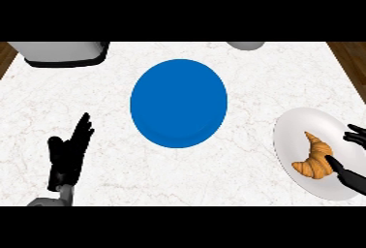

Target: Pick the croissant from the plate and place it in the plate

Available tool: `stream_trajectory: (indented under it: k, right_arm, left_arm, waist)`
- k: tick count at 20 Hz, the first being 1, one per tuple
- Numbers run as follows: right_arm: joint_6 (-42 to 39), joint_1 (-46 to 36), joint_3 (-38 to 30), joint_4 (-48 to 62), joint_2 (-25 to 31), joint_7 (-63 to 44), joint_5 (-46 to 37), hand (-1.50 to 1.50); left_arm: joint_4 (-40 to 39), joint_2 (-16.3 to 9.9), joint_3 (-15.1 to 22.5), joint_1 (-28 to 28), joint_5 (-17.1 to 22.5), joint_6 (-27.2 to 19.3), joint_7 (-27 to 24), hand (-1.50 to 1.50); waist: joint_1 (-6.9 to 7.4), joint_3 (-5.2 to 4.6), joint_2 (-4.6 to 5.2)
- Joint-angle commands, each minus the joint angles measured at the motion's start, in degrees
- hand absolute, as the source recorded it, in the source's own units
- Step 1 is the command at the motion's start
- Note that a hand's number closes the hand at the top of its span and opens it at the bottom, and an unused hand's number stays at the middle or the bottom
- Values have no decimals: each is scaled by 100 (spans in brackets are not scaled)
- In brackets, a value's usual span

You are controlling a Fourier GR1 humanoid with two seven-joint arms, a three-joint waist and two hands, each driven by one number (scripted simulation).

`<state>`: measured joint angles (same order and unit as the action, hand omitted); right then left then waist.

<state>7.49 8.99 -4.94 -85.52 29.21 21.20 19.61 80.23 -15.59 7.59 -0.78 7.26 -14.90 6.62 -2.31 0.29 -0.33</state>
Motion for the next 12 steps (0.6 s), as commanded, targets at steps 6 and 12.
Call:
stream_trajectory:
  k: [6, 12]
  right_arm:
    - [-194, 540, 127, 422, 1159, 369, -1532, -150]
    - [-508, 328, 355, -151, 1945, -1048, -2098, -150]
  left_arm:
    - [368, 74, 204, -200, -257, -197, 645, 0]
    - [196, 104, 121, -250, -244, -39, 412, 0]
  waist:
    - [242, -31, 30]
    - [228, -40, 34]
